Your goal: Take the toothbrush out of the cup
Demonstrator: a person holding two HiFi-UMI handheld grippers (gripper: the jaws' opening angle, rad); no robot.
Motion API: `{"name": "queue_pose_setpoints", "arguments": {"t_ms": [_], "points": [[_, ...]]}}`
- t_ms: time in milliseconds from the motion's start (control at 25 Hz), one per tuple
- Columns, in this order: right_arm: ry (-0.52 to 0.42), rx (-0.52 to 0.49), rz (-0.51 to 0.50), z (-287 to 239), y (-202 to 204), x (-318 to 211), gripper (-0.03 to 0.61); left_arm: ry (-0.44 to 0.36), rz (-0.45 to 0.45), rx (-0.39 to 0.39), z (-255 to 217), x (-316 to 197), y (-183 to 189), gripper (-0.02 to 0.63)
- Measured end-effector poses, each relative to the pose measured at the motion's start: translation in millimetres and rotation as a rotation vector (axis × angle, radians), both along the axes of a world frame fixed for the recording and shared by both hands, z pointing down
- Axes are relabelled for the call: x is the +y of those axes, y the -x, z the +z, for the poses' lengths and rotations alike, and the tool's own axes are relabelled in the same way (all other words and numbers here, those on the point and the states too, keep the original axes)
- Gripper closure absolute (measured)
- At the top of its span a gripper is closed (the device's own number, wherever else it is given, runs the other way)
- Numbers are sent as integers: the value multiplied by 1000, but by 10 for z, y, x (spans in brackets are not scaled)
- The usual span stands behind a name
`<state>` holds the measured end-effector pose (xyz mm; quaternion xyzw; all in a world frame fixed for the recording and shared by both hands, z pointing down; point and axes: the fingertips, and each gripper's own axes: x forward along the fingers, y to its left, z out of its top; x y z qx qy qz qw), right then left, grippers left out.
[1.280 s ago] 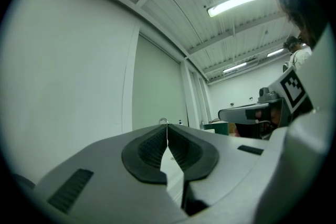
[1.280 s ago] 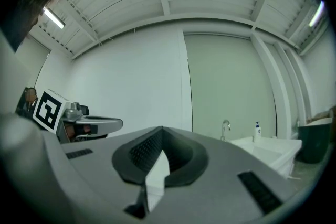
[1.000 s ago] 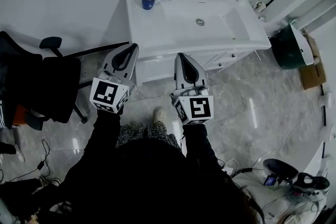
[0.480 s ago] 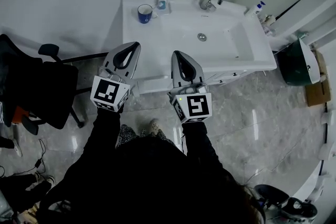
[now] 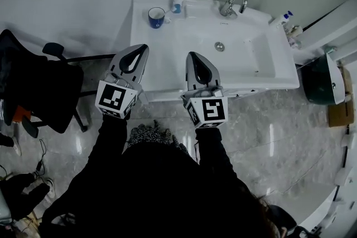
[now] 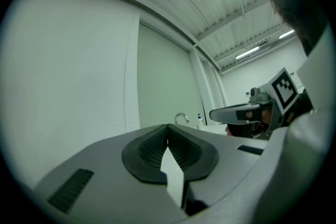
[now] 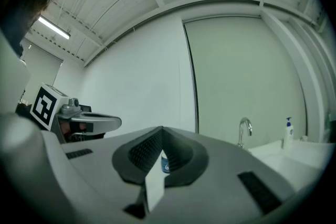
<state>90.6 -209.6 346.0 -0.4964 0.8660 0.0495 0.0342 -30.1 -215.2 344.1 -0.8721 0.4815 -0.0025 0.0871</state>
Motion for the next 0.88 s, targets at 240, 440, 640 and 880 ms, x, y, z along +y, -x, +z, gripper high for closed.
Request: {"name": "queue_pose_setpoints", "arguments": {"t_ms": [240, 440, 640, 880], "points": [[25, -7, -15, 85, -13, -281, 581, 28, -17, 21, 70, -275, 38, 604], [34, 13, -6, 140, 25, -549, 581, 44, 11, 13, 168, -634, -6, 604], [47, 25, 16, 167, 23, -864, 581, 44, 64, -26, 212, -1016, -106, 603], [74, 26, 41, 215, 4, -1199, 581, 80, 99, -74, 335, -1435, -163, 601]]}}
